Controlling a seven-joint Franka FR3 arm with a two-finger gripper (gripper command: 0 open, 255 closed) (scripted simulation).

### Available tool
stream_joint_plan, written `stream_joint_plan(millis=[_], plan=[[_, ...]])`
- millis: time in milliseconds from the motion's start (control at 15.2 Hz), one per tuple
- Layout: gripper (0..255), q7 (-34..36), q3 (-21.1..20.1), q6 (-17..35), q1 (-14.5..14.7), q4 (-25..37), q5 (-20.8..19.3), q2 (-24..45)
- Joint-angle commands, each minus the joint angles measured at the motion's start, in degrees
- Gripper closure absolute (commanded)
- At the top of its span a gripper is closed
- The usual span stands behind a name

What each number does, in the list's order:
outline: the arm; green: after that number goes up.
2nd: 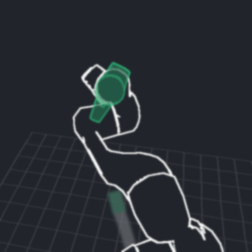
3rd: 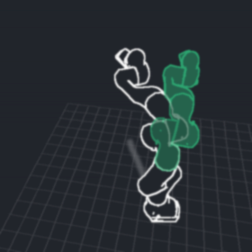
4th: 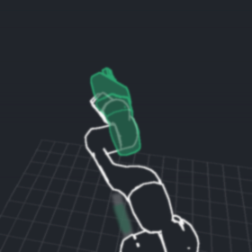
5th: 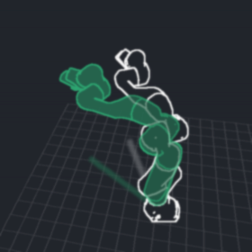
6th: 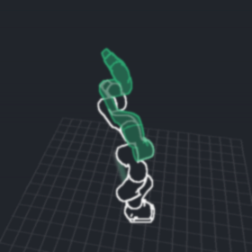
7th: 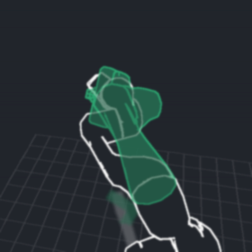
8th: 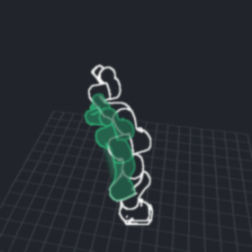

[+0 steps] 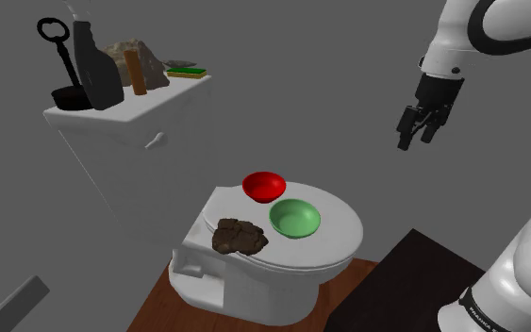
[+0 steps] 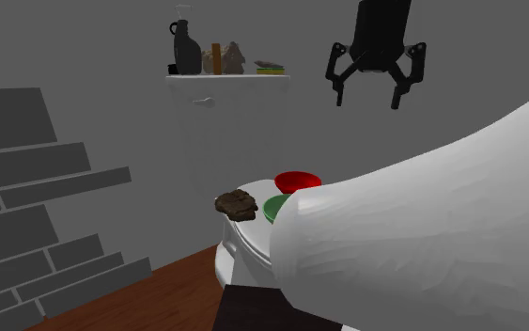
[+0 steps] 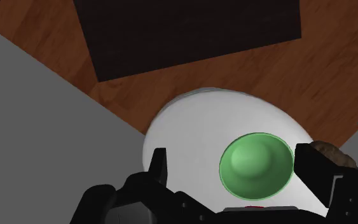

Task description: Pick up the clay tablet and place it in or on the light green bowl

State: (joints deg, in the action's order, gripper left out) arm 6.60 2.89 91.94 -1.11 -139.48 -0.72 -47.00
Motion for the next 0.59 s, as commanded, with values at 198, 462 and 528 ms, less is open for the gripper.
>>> stream_joint_plan(millis=[198, 462, 528], plan=[[0, 3.05, -5.96, 4.73, 1.80, -1.18, -1.16, 1.66], [0, 7.72, -14.01, 10.80, 3.55, -1.95, -3.70, 5.31], [0, 9.03, -16.05, 12.25, 3.83, -1.99, -4.56, 6.48]])
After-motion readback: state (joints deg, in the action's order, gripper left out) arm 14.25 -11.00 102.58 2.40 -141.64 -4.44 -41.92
